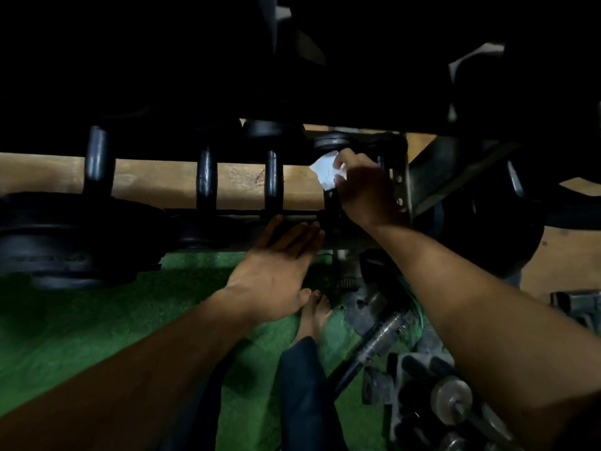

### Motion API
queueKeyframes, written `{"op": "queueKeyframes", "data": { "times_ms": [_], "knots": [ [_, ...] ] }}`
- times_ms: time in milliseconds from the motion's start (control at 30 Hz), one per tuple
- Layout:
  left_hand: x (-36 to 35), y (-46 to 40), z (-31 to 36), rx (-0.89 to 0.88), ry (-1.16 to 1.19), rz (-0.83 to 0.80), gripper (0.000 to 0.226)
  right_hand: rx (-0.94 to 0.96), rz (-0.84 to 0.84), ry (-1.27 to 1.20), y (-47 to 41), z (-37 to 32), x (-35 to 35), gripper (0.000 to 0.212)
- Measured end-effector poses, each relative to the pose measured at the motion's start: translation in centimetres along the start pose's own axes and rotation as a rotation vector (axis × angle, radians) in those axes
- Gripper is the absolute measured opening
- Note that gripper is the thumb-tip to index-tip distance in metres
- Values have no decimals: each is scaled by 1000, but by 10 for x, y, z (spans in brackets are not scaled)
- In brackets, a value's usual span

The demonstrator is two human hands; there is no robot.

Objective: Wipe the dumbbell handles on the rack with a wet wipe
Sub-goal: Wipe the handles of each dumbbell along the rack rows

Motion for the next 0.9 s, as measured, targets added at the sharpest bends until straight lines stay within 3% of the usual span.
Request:
{"op": "queueKeyframes", "data": {
  "times_ms": [133,267,433,767,900],
  "knots": [
    [-7,-3,2,18,-77,-29,99,243,40,160,-15,-6,-8,41],
    [-12,-1,3,38,-116,-6,100,341,119,223,-17,8,-4,32],
    [-16,-3,3,45,-146,9,101,-51,-106,-345,-26,33,-6,22],
    [-23,-5,0,34,-153,74,105,-239,-303,-516,-31,40,-18,14],
    [-25,-5,0,21,-150,80,104,-324,-578,-626,-18,52,-25,23]
  ]
}}
Point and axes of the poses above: each hand's wrist, its own y-axis away from the middle knuckle, its own x-axis out of the back of the hand, z = x × y, the point moved 3 cm from there along -y, towards the middle knuckle, and after that the axes turned 5 degrees about -x, right-handed, at the moved point
